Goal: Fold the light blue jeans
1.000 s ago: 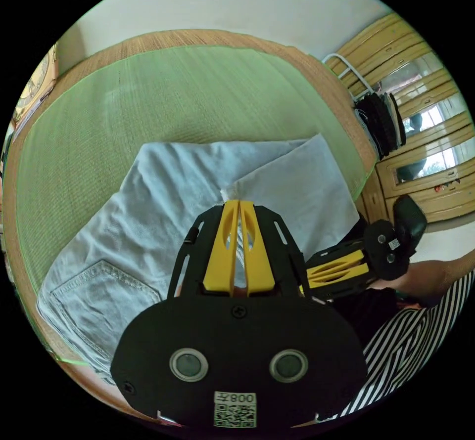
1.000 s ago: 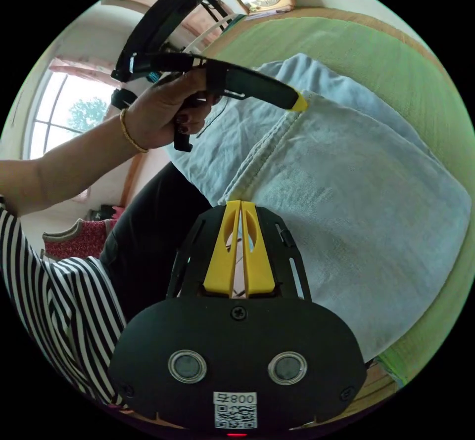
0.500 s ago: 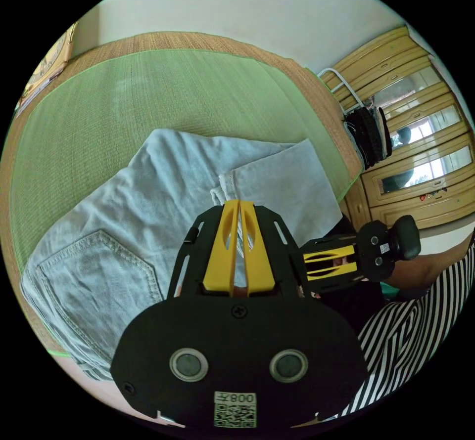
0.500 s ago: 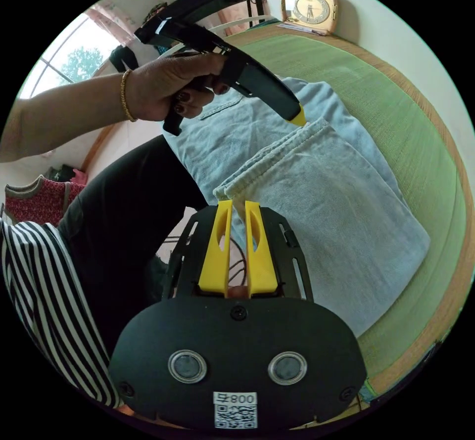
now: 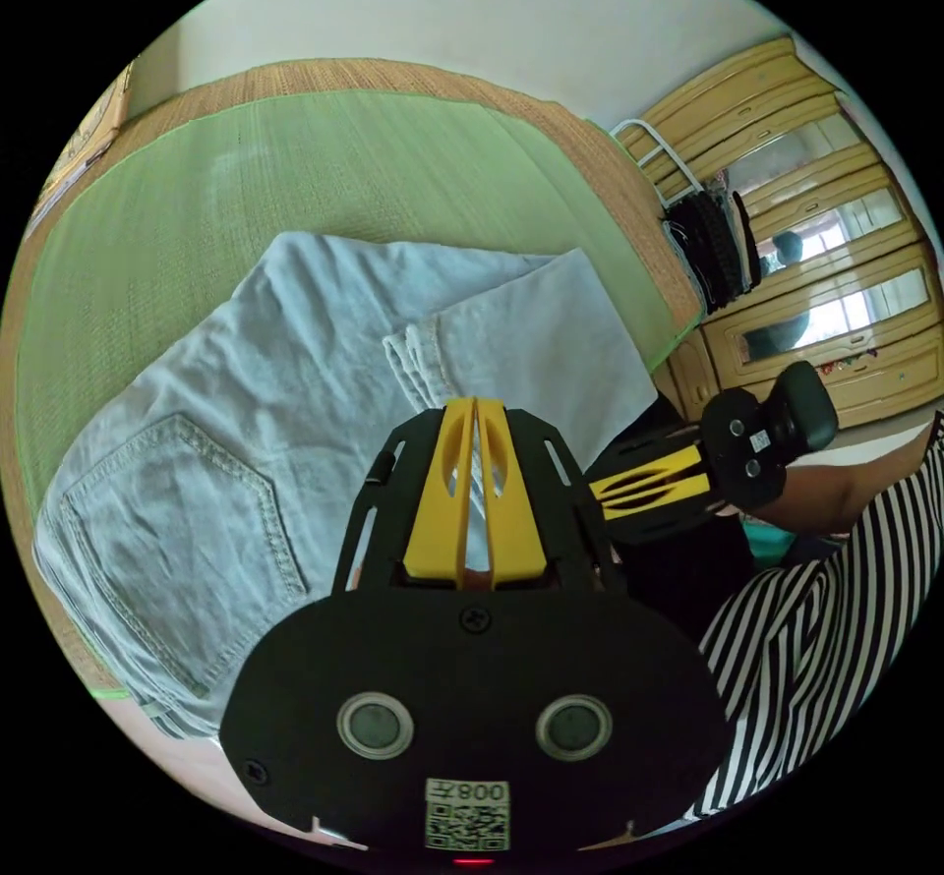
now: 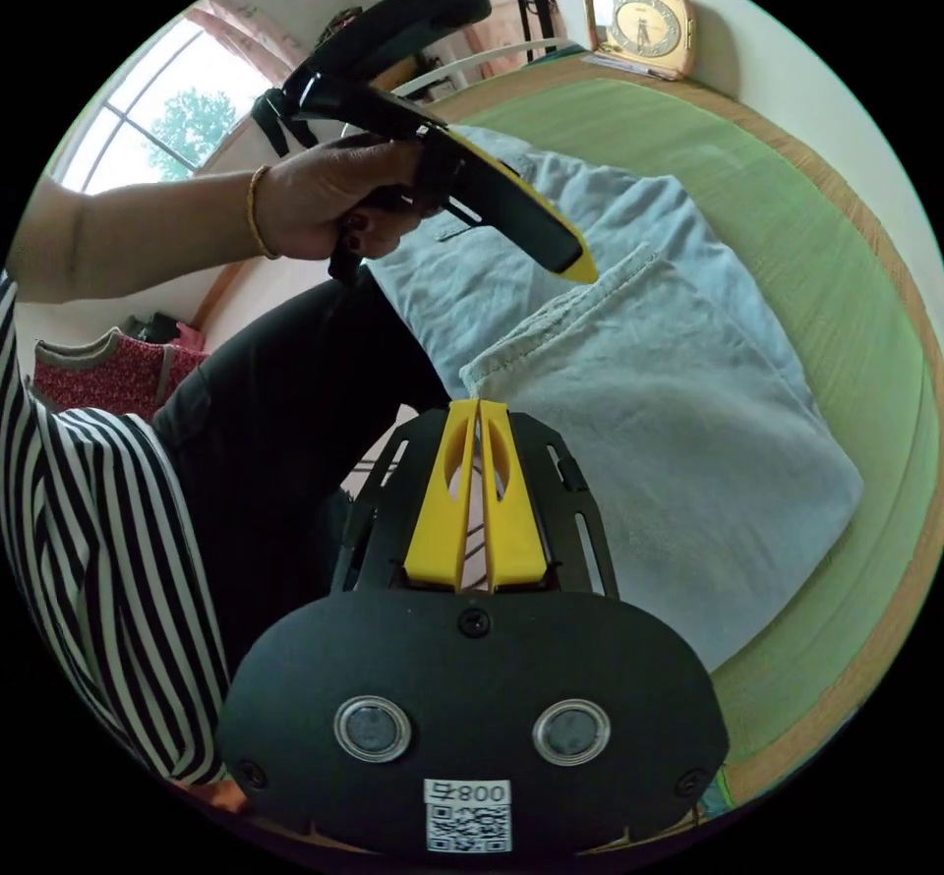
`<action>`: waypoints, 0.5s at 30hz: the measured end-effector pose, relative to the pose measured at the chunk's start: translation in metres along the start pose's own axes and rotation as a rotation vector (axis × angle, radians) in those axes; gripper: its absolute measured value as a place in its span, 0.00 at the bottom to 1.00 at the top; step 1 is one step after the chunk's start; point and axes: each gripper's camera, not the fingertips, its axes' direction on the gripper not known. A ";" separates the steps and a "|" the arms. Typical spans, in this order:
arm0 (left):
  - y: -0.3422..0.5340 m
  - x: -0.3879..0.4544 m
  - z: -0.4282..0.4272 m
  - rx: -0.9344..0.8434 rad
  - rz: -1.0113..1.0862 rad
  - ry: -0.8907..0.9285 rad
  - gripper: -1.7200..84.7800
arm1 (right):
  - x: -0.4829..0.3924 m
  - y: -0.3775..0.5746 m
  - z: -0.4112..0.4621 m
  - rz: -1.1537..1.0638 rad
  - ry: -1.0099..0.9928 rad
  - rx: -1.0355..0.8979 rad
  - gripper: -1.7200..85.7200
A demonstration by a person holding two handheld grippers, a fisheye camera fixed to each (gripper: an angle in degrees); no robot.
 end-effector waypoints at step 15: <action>-0.012 0.060 0.025 -0.088 0.033 -0.144 0.02 | 0.060 0.048 0.006 0.179 -0.047 0.004 0.03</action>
